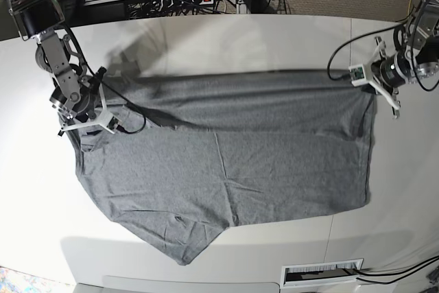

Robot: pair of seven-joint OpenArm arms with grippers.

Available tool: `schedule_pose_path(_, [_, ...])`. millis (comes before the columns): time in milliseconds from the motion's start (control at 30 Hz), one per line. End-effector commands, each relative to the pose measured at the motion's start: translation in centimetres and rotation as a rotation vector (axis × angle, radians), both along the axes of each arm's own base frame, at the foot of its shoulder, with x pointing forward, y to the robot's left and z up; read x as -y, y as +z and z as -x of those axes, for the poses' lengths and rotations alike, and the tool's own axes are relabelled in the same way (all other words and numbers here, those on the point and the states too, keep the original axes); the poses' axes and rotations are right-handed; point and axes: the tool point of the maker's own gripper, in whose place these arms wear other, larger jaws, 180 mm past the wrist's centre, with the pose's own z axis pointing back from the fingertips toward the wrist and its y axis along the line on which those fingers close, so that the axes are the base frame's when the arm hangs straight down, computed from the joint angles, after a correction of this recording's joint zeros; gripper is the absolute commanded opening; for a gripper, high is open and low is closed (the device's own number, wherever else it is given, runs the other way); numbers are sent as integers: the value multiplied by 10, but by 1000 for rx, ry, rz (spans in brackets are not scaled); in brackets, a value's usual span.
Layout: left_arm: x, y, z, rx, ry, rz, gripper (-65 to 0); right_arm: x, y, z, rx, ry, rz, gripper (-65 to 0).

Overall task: Fold the T-shirt properly
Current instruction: 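Drag the held shoulder edge back toward the collar, flattening the shirt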

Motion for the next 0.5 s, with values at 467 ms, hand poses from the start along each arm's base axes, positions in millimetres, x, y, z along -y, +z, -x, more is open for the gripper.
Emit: schedule_pose_path(467, [-26,-8,42,-114,-65,-163,-650,12,-5,48,-106,45,77,-650])
